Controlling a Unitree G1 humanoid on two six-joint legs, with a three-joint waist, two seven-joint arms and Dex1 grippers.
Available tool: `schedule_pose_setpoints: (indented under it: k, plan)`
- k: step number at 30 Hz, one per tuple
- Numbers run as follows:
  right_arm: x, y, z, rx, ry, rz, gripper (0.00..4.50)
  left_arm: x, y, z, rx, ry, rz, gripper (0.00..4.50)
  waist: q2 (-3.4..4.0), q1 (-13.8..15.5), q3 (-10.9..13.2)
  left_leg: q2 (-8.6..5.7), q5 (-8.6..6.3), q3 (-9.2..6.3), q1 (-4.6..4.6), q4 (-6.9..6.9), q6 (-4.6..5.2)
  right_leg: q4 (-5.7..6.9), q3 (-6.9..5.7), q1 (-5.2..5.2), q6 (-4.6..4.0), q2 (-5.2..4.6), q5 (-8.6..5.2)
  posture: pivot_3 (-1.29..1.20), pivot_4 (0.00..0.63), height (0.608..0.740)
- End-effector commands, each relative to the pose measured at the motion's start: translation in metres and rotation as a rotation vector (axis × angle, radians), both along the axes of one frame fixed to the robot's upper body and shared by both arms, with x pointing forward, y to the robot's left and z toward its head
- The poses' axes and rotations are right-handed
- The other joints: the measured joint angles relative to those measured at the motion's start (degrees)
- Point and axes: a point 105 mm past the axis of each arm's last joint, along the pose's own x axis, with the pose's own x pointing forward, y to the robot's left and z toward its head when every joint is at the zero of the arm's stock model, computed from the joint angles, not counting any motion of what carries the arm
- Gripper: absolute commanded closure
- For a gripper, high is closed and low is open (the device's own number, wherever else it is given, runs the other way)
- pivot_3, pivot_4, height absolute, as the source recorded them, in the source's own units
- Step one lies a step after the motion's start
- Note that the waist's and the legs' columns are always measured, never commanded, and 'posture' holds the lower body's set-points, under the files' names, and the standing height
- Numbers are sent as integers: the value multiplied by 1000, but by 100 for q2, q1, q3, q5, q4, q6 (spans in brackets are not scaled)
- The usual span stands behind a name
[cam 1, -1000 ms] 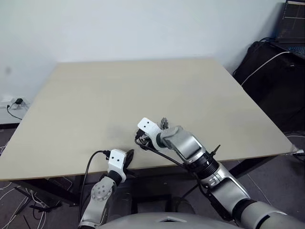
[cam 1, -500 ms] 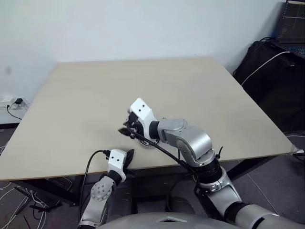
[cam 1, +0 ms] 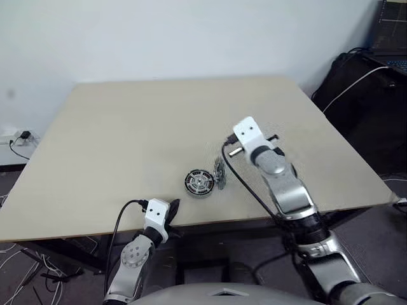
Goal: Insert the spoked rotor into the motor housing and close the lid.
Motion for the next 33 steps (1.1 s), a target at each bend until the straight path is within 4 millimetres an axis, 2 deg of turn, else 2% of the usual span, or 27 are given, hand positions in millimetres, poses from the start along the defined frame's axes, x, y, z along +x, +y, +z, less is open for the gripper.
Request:
schedule_pose_setpoints:
  k: [1,4,7,11,14,19,26,33]
  plan:
    - [-24,2,-23,-72,152,95,4441,5,-3,9,5,-55,-23,4500,-3,-2,2,2,0,-1,1,2,0,0,0,2,0,2,0,0,0,740]
    - [-54,14,-45,-40,329,214,4441,5,-1,7,9,-53,-26,4500,-4,-19,6,4,0,-2,2,8,1,0,0,4,1,3,0,0,0,740]
    - [-66,27,-44,94,384,246,4441,4,1,4,11,-48,-32,4500,-10,-48,10,7,-1,-8,5,10,1,2,-8,7,1,3,-1,0,0,740]
    - [-68,49,-28,304,351,290,4441,1,-1,1,11,-41,-43,4500,-16,-56,14,27,-2,-7,6,18,-1,0,-55,10,1,-10,0,0,0,740]
    - [-69,53,-25,348,353,309,4441,0,-2,0,12,-34,-47,4500,-18,-37,15,32,-2,-3,5,20,-2,-4,-139,15,2,-75,0,0,0,740]
    - [-69,64,-23,385,353,349,4441,3,-3,3,11,-33,-44,4500,-16,-38,15,34,-3,3,5,20,-2,-5,-159,14,2,-86,0,0,0,740]
    - [-64,87,-34,432,381,392,4441,9,-3,8,12,-38,-41,4500,-15,-40,14,42,-4,3,7,20,-6,-4,-173,14,2,-85,0,0,0,740]
    - [-63,115,-51,432,438,447,4441,6,-3,11,11,-40,-37,4500,-15,-48,15,42,-4,4,7,20,-6,-4,-171,13,1,-85,1,0,0,740]
